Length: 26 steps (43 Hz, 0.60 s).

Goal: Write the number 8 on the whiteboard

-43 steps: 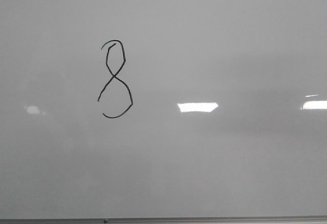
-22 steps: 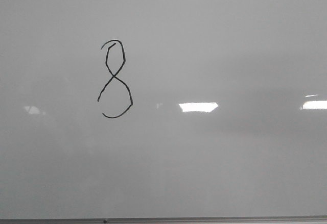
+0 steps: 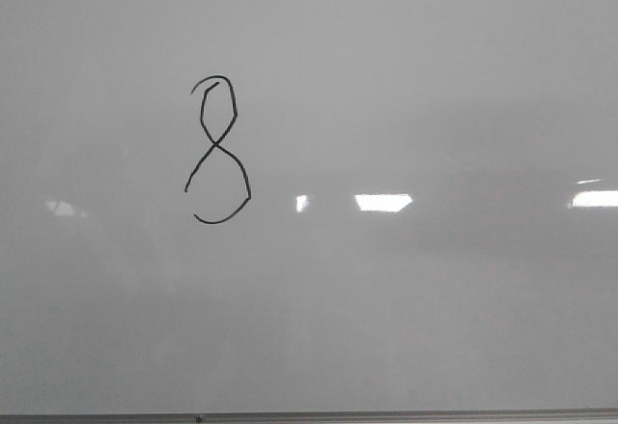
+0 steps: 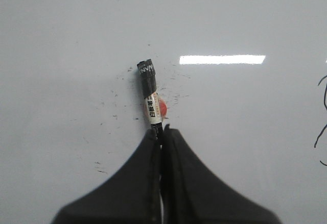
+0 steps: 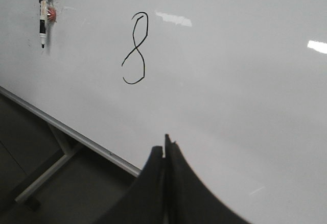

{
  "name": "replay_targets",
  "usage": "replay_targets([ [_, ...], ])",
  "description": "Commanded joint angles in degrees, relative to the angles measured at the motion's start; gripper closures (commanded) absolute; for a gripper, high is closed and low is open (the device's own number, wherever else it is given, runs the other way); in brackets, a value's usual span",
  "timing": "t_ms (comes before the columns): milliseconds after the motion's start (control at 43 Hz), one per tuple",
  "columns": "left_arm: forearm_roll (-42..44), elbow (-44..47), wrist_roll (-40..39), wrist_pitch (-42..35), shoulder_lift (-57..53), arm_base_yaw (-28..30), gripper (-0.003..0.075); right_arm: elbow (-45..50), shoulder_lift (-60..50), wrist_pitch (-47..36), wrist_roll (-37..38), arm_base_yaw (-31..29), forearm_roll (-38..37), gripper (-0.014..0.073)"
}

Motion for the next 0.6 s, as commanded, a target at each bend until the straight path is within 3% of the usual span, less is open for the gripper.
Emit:
replay_targets([
  [0,-0.3,-0.5,-0.6,-4.5,-1.7,-0.1,0.0741,-1.5,0.4,-3.5,-0.3,-0.3,0.9,0.0662],
  [372,-0.3,14.0,-0.6,-4.9,-18.3,0.0,0.0741,-1.5,0.4,-3.5,-0.3,-0.3,0.9,0.0662],
  [581,-0.3,18.3,-0.6,-8.1,-20.2,0.0,0.0741,-1.5,0.4,-3.3,-0.3,-0.3,0.9,0.0662],
])
